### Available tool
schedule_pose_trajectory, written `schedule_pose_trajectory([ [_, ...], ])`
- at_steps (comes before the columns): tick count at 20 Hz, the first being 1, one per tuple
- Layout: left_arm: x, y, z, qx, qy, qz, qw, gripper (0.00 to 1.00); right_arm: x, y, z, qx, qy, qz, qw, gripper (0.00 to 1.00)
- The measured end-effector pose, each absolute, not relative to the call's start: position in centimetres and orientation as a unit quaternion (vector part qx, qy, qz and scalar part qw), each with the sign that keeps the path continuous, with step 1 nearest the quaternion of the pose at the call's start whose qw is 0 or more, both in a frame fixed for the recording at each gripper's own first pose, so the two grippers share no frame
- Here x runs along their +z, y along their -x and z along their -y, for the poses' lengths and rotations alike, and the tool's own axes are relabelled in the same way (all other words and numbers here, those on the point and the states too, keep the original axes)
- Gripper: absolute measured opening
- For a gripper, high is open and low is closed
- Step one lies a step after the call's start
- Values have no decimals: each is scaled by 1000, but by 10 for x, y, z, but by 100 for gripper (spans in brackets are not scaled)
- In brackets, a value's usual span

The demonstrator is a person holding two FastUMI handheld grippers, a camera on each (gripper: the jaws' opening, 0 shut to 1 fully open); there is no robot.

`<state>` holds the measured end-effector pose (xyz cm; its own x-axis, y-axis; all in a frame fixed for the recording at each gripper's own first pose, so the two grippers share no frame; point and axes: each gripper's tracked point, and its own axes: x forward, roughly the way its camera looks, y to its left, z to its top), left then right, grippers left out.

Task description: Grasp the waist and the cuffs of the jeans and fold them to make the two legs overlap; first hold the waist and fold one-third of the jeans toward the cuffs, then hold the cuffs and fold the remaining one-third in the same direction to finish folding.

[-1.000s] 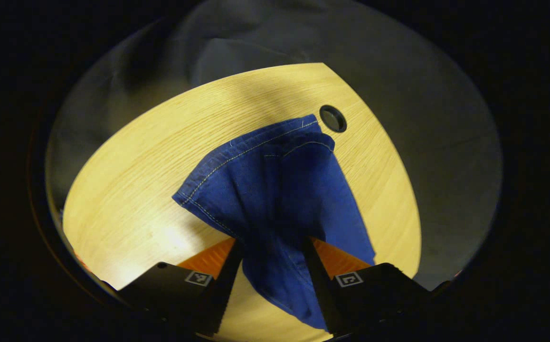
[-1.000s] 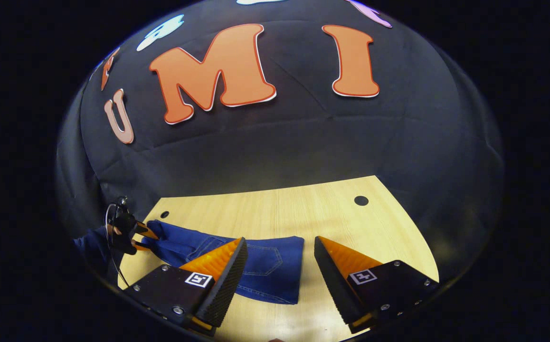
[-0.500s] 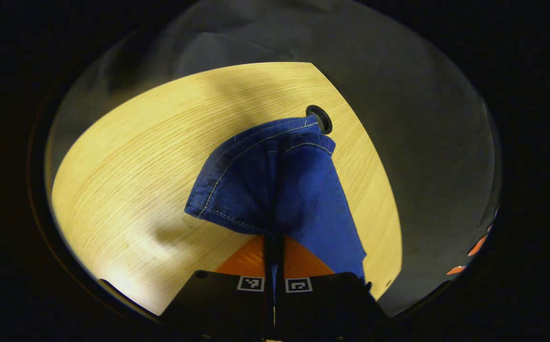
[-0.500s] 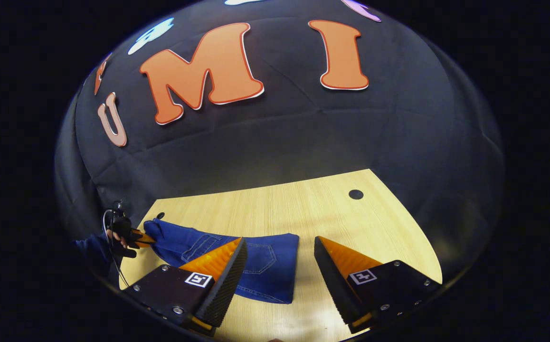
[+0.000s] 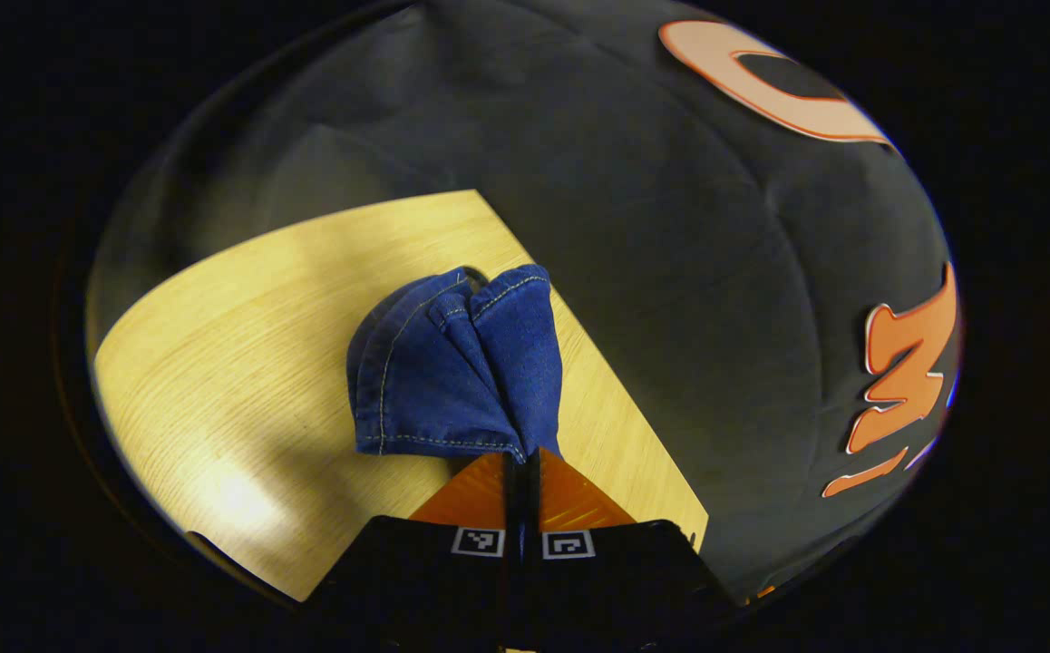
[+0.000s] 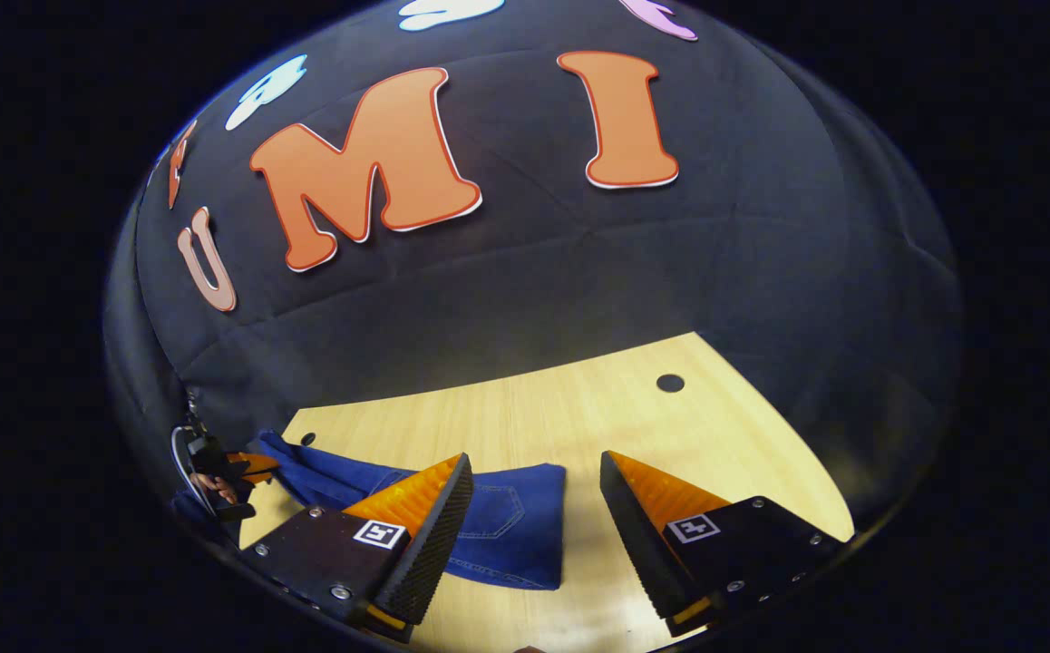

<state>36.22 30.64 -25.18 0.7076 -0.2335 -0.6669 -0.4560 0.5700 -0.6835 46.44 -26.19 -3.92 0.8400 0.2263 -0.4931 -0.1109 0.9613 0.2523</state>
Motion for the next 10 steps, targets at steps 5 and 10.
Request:
schedule_pose_trajectory([
  [5,-172,-373,-242,4,380,-335,862,1,-29,-457,270,101,-103,-257,956,90],
  [10,-110,-374,-111,-101,267,-327,901,3,-16,-453,289,106,-99,-234,961,89],
])
